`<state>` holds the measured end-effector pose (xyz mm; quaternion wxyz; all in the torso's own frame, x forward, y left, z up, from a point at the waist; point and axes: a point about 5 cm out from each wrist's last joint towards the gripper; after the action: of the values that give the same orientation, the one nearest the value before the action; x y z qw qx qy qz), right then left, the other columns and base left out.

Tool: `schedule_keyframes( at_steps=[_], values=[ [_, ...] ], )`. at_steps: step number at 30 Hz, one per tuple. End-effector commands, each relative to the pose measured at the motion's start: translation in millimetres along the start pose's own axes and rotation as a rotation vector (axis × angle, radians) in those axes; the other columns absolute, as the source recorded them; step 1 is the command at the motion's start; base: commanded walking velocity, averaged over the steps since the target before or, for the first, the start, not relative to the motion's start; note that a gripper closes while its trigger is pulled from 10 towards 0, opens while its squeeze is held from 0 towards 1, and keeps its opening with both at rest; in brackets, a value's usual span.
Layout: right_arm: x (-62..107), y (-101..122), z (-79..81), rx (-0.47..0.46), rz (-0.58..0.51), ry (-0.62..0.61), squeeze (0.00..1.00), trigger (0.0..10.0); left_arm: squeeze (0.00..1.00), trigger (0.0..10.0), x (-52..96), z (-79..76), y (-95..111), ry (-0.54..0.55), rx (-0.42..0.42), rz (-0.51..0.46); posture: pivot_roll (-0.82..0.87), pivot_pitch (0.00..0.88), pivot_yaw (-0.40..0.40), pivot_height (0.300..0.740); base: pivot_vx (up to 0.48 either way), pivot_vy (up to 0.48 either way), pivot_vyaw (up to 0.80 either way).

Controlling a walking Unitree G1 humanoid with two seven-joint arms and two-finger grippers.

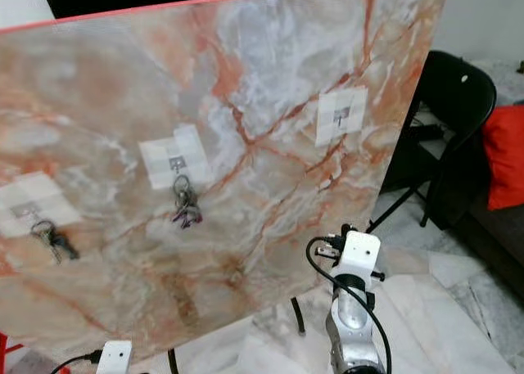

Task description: Hang keys on a hook

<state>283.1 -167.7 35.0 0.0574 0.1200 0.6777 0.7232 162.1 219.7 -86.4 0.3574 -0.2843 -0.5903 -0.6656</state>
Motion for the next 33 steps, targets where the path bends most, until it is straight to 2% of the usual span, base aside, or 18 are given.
schedule_keyframes(
  at_steps=[1, 19, 21, 23, 27, 33],
  values=[
    [1.6, 0, -3.6, 0.002, 0.000, -0.012, 0.00, 10.0, 0.00, 10.0, 0.7, -1.3, -3, -0.011, -0.009, 0.009, -0.01, 0.000, 0.025, 0.740, 0.000, 0.000, 0.00],
    [4.9, 4, -5.2, -0.015, -0.018, -0.060, 0.00, 10.0, 0.00, 10.0, 0.9, -0.6, -4, -0.019, -0.004, 0.007, -0.01, 0.007, 0.028, 0.740, 0.000, 0.000, 0.00],
    [2.9, 12, -7.5, 0.035, -0.066, -0.081, 0.00, 10.0, 0.00, 10.0, 0.9, -0.3, -4, -0.018, -0.005, 0.006, -0.01, 0.007, 0.028, 0.740, 0.000, 0.000, 0.00],
    [-0.5, 25, -9.5, 0.148, -0.130, -0.106, 0.00, 10.0, 0.00, 10.0, 0.9, 0.2, -3, -0.015, -0.005, 0.005, -0.01, 0.010, 0.030, 0.740, 0.000, 0.000, 0.00],
    [-7.1, 42, -9.7, 0.238, -0.217, -0.133, 0.00, 10.0, 0.00, 10.0, 0.8, 0.6, -3, -0.014, -0.007, 0.002, -0.01, 0.008, 0.031, 0.740, 0.000, 0.000, 0.00],
    [-15.7, 60, -4.8, 0.331, -0.284, -0.148, 0.00, 10.0, 0.00, 10.0, 0.8, 0.6, -2, -0.013, -0.006, 0.000, -0.01, 0.008, 0.031, 0.740, 0.000, 0.000, 0.00]
  ],
)
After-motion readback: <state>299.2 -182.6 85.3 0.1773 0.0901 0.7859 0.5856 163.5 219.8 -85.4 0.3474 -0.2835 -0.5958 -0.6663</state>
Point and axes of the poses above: a point about 5 cm out from each wrist's last joint towards the gripper, its own x axis pointing back from the gripper into the wrist, its own y axis along the axis of the wrist's last joint, z = x × y, and after that the axes turned 2 degrees about -x, right-handed
